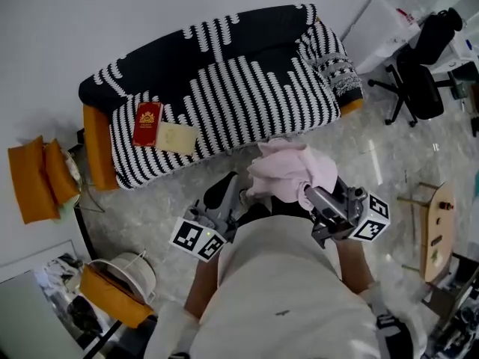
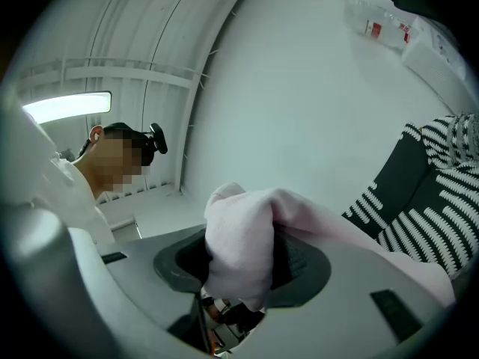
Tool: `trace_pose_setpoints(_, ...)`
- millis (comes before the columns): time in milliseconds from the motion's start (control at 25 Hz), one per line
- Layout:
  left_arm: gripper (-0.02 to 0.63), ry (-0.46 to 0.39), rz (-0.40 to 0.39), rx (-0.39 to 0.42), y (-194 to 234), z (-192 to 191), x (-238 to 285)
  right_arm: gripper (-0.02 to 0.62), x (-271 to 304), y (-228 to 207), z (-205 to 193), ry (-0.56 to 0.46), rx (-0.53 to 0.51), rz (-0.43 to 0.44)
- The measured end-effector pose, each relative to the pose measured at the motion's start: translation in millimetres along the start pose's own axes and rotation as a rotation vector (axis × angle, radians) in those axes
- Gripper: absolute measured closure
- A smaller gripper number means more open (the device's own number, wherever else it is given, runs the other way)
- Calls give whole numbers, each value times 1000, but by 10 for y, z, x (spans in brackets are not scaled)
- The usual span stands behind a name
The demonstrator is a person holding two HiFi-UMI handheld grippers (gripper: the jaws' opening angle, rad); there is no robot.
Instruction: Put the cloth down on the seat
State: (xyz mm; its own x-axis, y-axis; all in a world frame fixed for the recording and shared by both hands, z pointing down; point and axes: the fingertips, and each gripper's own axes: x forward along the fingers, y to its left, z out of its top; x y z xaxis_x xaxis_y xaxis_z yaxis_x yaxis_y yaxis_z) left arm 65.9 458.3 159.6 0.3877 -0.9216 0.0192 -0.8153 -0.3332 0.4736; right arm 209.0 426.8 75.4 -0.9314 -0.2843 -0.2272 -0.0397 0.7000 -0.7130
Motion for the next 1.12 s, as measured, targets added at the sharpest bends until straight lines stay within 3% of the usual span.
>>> trace_pose_setpoints(200, 594, -2, 15, 4, 22, 41, -31, 408, 72, -53, 173, -44, 6, 7)
trace_pose_setpoints(600, 594, -5, 33, 11, 93, 76, -85, 408, 495, -41, 705, -106, -99, 70)
trace_pose_setpoints(1120, 594, -33, 131, 11, 449, 282, 442, 408, 1039, -430, 1382, -96, -111, 177)
